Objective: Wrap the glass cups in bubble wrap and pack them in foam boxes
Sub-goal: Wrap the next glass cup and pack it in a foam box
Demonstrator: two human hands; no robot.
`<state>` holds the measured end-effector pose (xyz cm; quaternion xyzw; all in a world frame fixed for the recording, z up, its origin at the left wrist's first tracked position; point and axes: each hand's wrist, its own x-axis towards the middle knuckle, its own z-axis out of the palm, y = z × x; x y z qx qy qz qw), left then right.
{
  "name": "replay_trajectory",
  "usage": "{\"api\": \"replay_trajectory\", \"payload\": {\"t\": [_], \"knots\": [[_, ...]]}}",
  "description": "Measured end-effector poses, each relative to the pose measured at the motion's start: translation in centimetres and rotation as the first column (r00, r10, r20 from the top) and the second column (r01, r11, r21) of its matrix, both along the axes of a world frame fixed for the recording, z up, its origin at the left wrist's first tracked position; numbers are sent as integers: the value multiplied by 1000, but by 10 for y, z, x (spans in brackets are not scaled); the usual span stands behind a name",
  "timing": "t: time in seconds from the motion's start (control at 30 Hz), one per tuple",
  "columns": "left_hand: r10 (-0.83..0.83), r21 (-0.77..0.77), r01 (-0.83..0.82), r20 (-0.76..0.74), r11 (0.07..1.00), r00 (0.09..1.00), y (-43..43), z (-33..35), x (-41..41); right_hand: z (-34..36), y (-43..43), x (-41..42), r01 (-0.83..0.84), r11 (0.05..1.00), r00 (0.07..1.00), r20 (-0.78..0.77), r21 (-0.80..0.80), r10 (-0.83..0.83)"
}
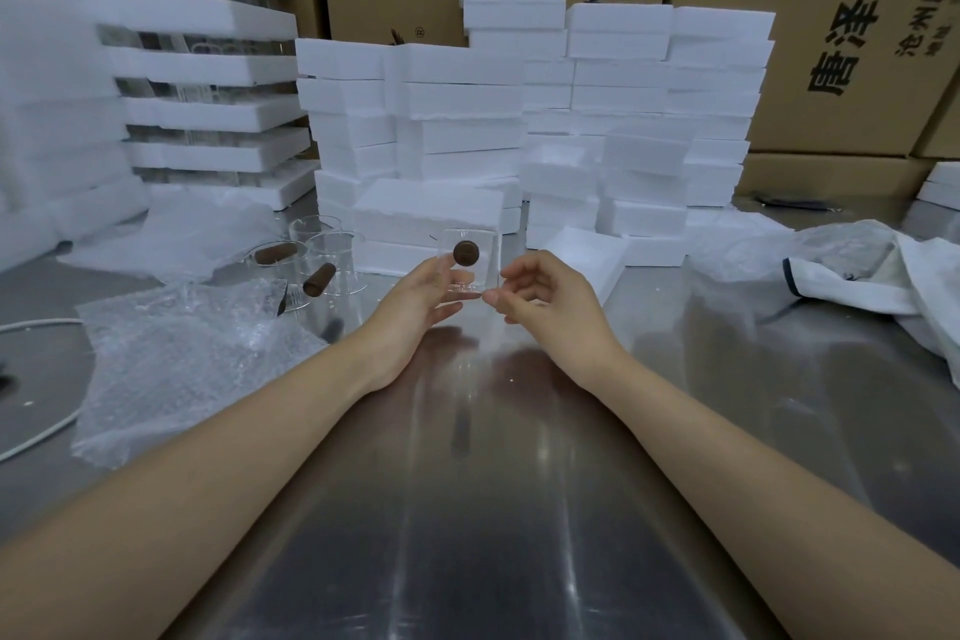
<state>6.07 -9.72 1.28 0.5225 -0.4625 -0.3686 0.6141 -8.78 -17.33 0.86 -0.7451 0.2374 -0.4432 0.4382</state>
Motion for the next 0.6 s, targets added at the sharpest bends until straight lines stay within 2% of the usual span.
{"api": "replay_trajectory", "payload": {"t": [0.27,0.4,0.5,0.6], "knots": [[42,9,-42,40,999,998,0,-1,-1,-2,-3,0,-24,999,999,-32,31,25],[70,33,-72,69,997,995,2,-1,-1,-2,-1,-1,-128,991,991,-25,40,129],[168,25,-177,218,984,961,3,-2,-3,0,1,2,-174,973,982,97,149,161],[308,-140,-274,409,951,859,6,0,-9,2,-2,2,-169,956,975,184,239,127]]}}
